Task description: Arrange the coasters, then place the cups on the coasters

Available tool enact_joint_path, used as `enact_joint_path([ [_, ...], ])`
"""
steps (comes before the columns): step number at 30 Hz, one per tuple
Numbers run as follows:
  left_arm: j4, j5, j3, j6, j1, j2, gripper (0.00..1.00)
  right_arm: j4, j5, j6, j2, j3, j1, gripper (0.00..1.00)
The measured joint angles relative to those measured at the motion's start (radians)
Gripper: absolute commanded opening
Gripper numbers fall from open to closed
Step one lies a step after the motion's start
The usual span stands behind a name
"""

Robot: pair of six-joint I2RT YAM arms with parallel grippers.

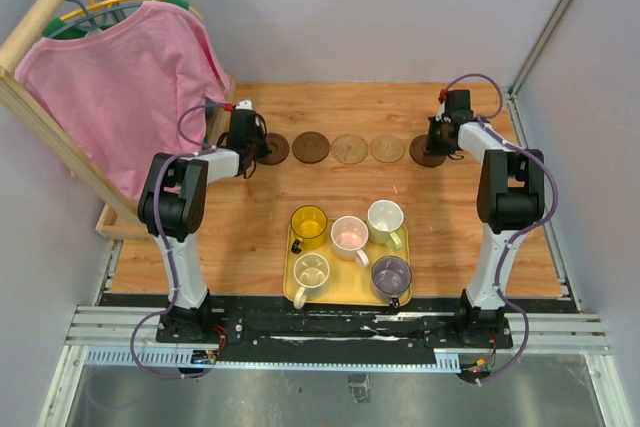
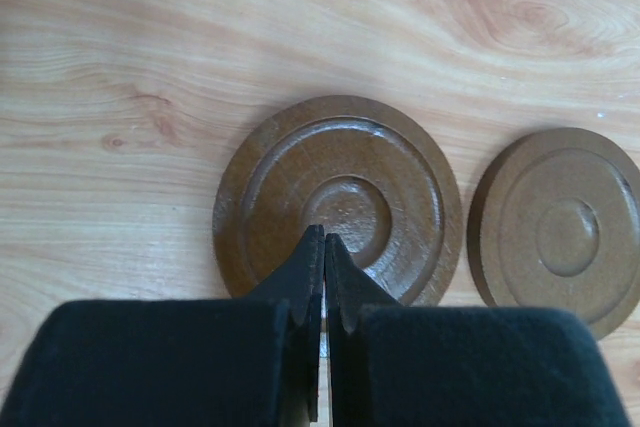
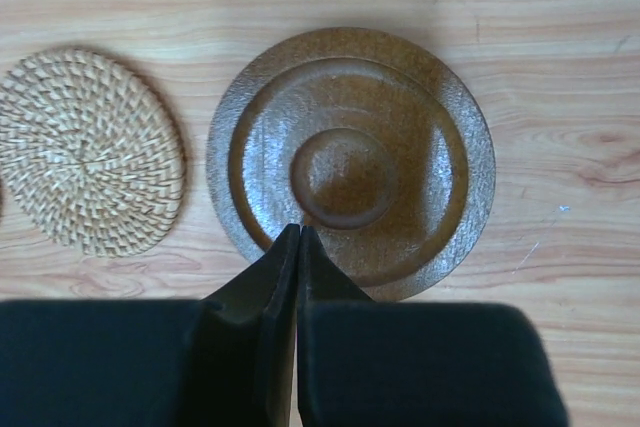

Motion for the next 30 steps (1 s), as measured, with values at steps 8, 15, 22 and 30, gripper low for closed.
enact_joint_path([
  [8,-0.031,0.041,0.069,-0.028,0.04,0.067,0.01,0.0,-0.003,0.0,0.037,0.015,-0.023,0.01],
  [15,-0.039,0.064,0.117,-0.034,0.047,0.101,0.01,0.006,-0.007,0.0,0.05,0.019,-0.024,0.01],
  [22,-0.042,0.085,0.129,-0.04,0.053,0.109,0.01,0.008,-0.016,0.005,0.051,0.019,-0.051,0.01],
  [30,-0.04,0.153,0.105,-0.047,0.057,0.096,0.01,0.01,-0.019,0.024,0.051,0.018,-0.077,0.01],
])
